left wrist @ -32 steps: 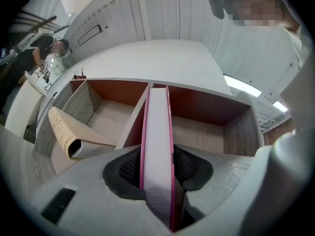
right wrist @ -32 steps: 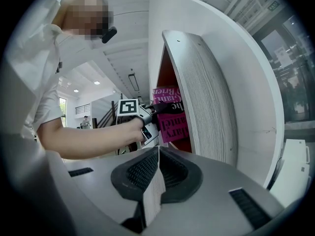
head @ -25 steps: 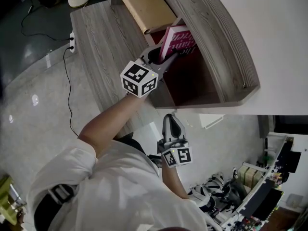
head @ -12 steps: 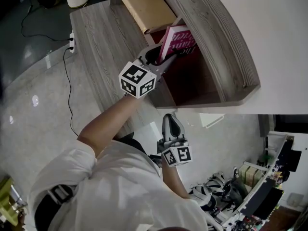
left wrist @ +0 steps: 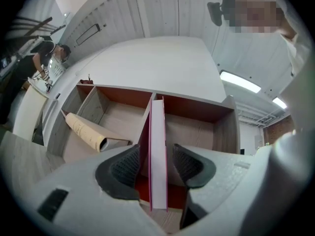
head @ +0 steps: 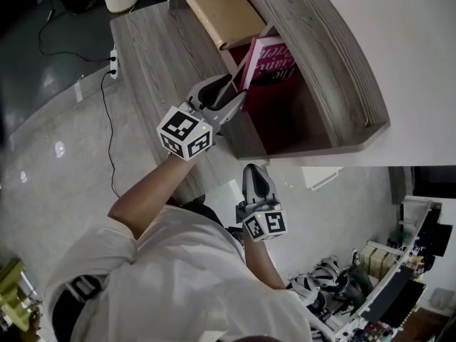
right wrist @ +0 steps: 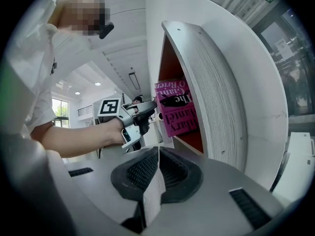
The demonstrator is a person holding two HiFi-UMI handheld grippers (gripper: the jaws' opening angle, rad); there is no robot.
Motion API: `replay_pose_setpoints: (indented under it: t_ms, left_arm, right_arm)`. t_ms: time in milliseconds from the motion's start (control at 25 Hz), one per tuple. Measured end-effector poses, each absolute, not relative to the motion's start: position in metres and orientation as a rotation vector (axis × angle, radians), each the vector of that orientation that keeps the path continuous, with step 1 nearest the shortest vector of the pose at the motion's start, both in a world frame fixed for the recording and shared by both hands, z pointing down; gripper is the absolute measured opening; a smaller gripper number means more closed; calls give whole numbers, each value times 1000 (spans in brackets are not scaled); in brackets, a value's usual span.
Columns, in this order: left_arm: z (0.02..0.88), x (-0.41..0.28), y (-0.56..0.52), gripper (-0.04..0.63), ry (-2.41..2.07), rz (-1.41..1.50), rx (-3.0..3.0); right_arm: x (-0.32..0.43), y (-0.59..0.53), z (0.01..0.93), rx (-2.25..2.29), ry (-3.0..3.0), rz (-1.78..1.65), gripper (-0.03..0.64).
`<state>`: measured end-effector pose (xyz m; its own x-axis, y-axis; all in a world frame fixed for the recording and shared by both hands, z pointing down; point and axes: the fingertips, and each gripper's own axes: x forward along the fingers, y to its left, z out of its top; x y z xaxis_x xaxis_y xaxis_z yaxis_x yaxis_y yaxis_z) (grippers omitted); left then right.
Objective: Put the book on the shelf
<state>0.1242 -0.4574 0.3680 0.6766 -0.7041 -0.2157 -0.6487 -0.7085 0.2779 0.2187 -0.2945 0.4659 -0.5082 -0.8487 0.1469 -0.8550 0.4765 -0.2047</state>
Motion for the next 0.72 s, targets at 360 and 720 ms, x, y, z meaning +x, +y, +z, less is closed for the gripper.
replay_pose_setpoints:
  t_ms: [360,720]
  left_arm:
    - [396,89,-397,175,-1180,-269,2742]
    - [417,39,-344,84,-1408,-162,2678]
  right_arm:
    - [224,-296,455,1554,-2688,282,18]
    - [255,-297,441,1623,-2635,146,18]
